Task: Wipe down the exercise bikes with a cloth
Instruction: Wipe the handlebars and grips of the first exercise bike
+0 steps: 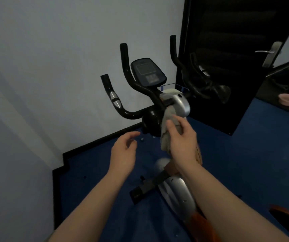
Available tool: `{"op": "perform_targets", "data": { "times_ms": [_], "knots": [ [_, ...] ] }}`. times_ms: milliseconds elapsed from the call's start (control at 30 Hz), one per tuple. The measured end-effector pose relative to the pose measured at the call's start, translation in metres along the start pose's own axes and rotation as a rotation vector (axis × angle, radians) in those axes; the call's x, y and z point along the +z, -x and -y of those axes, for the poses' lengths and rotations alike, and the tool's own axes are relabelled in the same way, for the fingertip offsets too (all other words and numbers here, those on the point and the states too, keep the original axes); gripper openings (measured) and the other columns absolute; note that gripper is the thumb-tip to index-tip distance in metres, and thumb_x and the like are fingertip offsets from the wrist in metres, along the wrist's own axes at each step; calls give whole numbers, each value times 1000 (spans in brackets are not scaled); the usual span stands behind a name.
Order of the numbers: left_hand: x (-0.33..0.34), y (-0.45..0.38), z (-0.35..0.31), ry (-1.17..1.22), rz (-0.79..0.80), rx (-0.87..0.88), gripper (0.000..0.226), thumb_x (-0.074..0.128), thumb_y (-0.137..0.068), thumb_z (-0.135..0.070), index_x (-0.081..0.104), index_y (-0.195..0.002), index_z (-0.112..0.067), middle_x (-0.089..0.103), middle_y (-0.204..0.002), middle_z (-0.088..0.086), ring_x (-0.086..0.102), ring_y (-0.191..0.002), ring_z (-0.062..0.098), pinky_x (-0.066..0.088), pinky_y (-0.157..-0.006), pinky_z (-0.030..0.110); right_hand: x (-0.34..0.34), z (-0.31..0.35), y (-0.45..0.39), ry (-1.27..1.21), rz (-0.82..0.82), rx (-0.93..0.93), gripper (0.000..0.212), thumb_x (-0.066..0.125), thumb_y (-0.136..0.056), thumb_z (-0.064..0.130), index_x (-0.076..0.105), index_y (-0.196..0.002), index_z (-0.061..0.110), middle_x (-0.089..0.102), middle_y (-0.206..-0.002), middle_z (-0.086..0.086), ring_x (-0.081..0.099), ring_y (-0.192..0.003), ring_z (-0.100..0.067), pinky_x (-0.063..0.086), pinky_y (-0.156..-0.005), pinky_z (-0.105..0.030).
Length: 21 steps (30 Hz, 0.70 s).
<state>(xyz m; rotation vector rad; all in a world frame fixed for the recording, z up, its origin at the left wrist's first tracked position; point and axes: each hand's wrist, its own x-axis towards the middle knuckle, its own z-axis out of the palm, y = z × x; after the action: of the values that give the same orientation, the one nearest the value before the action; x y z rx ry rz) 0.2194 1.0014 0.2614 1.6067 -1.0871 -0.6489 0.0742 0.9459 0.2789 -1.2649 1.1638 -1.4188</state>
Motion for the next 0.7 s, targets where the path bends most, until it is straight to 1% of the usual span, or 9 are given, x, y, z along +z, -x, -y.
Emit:
{"op": "perform_targets", "data": {
  "times_ms": [67, 133, 200, 233, 300, 400, 533, 600, 700],
  "knots": [
    [5, -25, 0, 29, 2, 24, 31, 46, -98, -7, 65, -118, -23, 65, -119, -5, 59, -111, 9, 47, -99, 32, 25, -5, -14, 71, 109, -63, 23, 58, -95, 29, 60, -118, 32, 61, -114, 16, 56, -106, 6, 44, -86, -5],
    [8, -49, 0, 35, 11, 58, 32, 43, -100, -8, 64, -119, -22, 63, -120, -6, 57, -111, 6, 45, -96, 23, 47, -21, -21, 369, 211, -97, 34, 48, -100, 33, 52, -133, 27, 50, -139, 5, 41, -131, -5, 33, -109, -22],
    [12, -69, 0, 52, 59, 93, 31, 42, -102, -11, 63, -120, -22, 63, -119, -7, 57, -110, 4, 43, -93, 19, 60, -38, -14, 715, 198, -150, 45, 37, -102, 39, 41, -145, 24, 34, -153, 3, 25, -142, -11, 19, -118, -35],
    [13, -77, 2, 57, 97, 106, 30, 42, -102, -13, 63, -121, -22, 63, -118, -7, 57, -109, 3, 44, -93, 19, 64, -42, -8, 786, 156, -182, 46, 36, -102, 40, 39, -146, 25, 34, -153, 5, 25, -142, -11, 19, -117, -36],
    [14, -93, 8, 46, 192, 117, 28, 42, -103, -16, 62, -121, -22, 63, -118, -6, 58, -108, 2, 45, -90, 17, 66, -43, -2, 818, 75, -224, 43, 40, -101, 40, 45, -141, 26, 45, -143, 5, 37, -132, -13, 31, -108, -37],
    [15, -108, 16, 81, 312, 136, 28, 41, -103, -16, 63, -119, -19, 65, -114, -4, 60, -104, 4, 47, -87, 19, 67, -35, -17, 827, 74, -231, 31, 48, -98, 36, 55, -126, 26, 54, -122, 3, 45, -111, -16, 41, -92, -36],
    [20, -116, 18, 180, 363, 101, 27, 38, -104, -16, 61, -116, -22, 67, -105, -4, 63, -92, 1, 47, -74, 12, 86, -23, -38, 712, 17, -118, 23, 47, -99, 30, 59, -119, 27, 54, -116, 3, 45, -109, -16, 41, -93, -33],
    [24, -113, 20, 210, 372, 80, 30, 38, -104, -17, 58, -126, -23, 64, -113, -8, 61, -97, -5, 46, -74, 7, 87, -27, -23, 710, -43, -123, 22, 48, -99, 28, 58, -119, 25, 54, -116, 5, 46, -107, -13, 42, -91, -31],
    [28, -108, 23, 215, 331, 83, 34, 40, -104, -20, 54, -135, -23, 57, -127, -11, 51, -112, -10, 40, -84, 0, 68, -35, 5, 637, -28, -93, 18, 51, -98, 22, 57, -114, 24, 53, -108, 6, 50, -102, -11, 46, -88, -33]
  ]
}}
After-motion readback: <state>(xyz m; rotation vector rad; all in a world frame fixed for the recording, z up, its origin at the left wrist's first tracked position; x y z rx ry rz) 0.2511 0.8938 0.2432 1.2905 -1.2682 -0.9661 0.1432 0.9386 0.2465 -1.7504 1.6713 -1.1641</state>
